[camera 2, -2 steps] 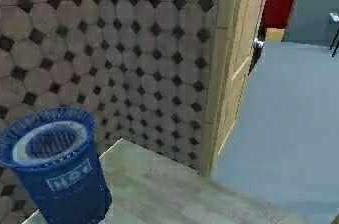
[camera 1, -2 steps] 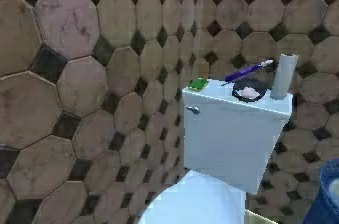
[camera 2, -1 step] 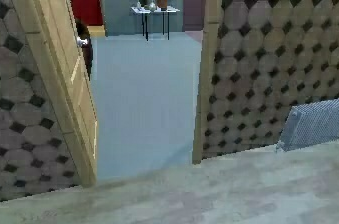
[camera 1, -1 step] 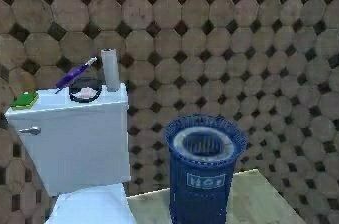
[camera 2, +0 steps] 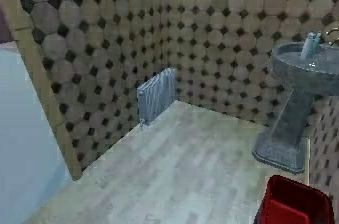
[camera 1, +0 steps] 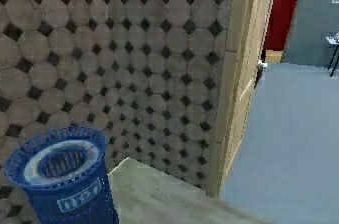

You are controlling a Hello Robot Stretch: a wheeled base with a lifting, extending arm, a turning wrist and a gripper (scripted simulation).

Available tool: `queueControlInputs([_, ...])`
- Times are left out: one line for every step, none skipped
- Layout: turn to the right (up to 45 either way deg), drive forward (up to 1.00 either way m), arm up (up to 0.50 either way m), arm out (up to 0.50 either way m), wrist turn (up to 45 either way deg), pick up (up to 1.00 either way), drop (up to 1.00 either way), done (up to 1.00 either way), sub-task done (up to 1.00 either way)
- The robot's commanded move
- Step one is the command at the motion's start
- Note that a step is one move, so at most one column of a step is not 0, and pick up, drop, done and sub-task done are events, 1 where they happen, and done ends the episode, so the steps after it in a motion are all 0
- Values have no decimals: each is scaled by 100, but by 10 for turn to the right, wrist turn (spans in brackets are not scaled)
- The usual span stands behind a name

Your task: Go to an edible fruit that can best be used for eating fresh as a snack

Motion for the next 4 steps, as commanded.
queueControlInputs([420,0,0,0,0,0,0,0,0])
queueControlInputs([0,100,0,0,0,0,0,0,0])
queueControlInputs([0,35,0,0,0,0,0,0,0])
queueControlInputs([240,0,0,0,0,0,0,0,0])
